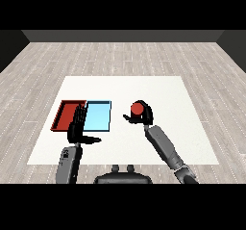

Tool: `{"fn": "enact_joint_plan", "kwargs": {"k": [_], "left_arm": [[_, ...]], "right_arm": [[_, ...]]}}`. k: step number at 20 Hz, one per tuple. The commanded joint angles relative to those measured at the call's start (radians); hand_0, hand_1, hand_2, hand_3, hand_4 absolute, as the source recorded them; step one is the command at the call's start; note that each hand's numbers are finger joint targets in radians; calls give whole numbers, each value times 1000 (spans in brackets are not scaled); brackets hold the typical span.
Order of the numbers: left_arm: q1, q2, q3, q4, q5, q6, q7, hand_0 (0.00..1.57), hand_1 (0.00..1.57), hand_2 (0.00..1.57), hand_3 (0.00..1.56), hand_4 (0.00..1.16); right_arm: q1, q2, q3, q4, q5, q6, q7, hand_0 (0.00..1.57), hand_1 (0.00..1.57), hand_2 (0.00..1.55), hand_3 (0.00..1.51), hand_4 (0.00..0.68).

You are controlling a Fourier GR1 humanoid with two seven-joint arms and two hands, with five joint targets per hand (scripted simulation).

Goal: Pick the red can and put it in the red box

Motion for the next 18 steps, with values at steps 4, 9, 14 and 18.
{"fn": "enact_joint_plan", "kwargs": {"k": [4, 9, 14, 18], "left_arm": [[-50, -22, -161, -49, -73, 104, 158, 0, 0, 0, 0, 0], [-52, -22, -156, -44, -91, 121, 150, 0, 0, 0, 0, 0], [-154, -23, -197, 89, -72, 135, 173, 0, 0, 0, 0, 0], [-128, -23, -340, 84, -111, 273, 186, 0, 0, 0, 0, 0]], "right_arm": [[9, 27, -6, -138, 78, -38, 52, 1482, 1482, 1429, 1392, 636], [15, 64, -32, -189, 180, -41, 114, 1449, 1449, 1407, 1384, 636], [7, 99, -52, -209, 181, -13, 79, 1428, 1428, 1411, 1387, 629], [126, 65, -61, -318, 194, 38, 47, 1436, 1436, 1427, 1397, 632]]}}
